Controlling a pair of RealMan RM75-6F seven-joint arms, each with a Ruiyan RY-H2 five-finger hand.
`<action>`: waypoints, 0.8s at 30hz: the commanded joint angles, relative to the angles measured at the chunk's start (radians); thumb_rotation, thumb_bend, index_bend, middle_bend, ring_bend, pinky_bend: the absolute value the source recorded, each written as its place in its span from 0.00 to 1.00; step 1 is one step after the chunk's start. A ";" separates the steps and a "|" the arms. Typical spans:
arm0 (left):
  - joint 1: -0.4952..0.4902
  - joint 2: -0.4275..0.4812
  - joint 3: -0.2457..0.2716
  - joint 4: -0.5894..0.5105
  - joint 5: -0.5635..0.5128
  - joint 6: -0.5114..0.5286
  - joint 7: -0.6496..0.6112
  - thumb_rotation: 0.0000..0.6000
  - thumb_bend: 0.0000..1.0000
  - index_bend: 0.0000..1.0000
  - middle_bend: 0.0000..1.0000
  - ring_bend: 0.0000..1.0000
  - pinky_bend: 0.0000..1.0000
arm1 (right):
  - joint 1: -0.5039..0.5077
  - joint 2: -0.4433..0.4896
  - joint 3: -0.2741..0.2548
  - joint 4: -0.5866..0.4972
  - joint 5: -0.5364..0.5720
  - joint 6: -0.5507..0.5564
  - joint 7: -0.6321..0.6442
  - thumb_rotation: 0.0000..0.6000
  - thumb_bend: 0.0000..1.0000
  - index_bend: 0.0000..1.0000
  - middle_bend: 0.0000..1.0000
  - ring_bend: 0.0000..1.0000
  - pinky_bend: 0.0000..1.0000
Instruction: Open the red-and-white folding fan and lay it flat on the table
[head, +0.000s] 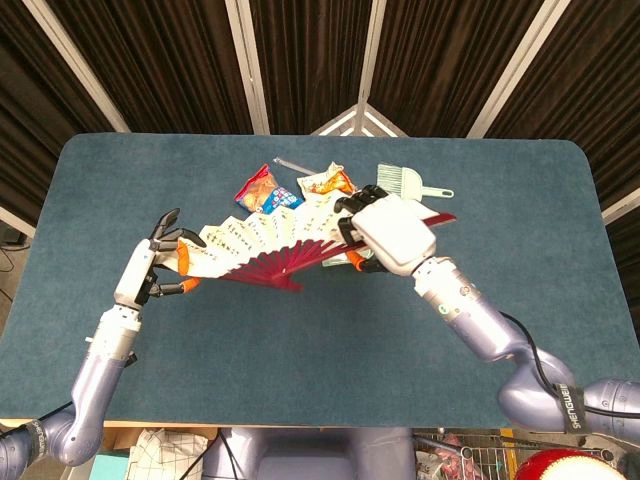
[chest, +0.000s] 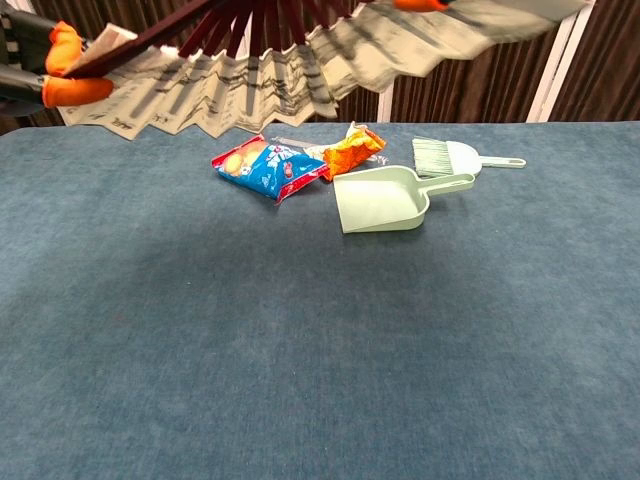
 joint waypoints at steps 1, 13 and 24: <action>0.009 -0.015 0.005 0.017 0.036 0.042 0.018 1.00 0.62 0.77 0.40 0.02 0.06 | -0.026 -0.003 -0.010 0.027 -0.030 0.022 0.028 1.00 0.63 0.88 0.32 0.31 0.25; 0.003 -0.131 0.022 0.165 0.170 0.188 0.097 1.00 0.61 0.77 0.40 0.03 0.06 | -0.086 -0.071 -0.046 0.165 -0.149 0.056 0.142 1.00 0.63 0.88 0.32 0.31 0.25; -0.041 -0.252 0.002 0.361 0.271 0.309 0.130 1.00 0.57 0.75 0.40 0.03 0.07 | -0.112 -0.162 -0.049 0.290 -0.235 0.112 0.237 1.00 0.63 0.88 0.32 0.31 0.25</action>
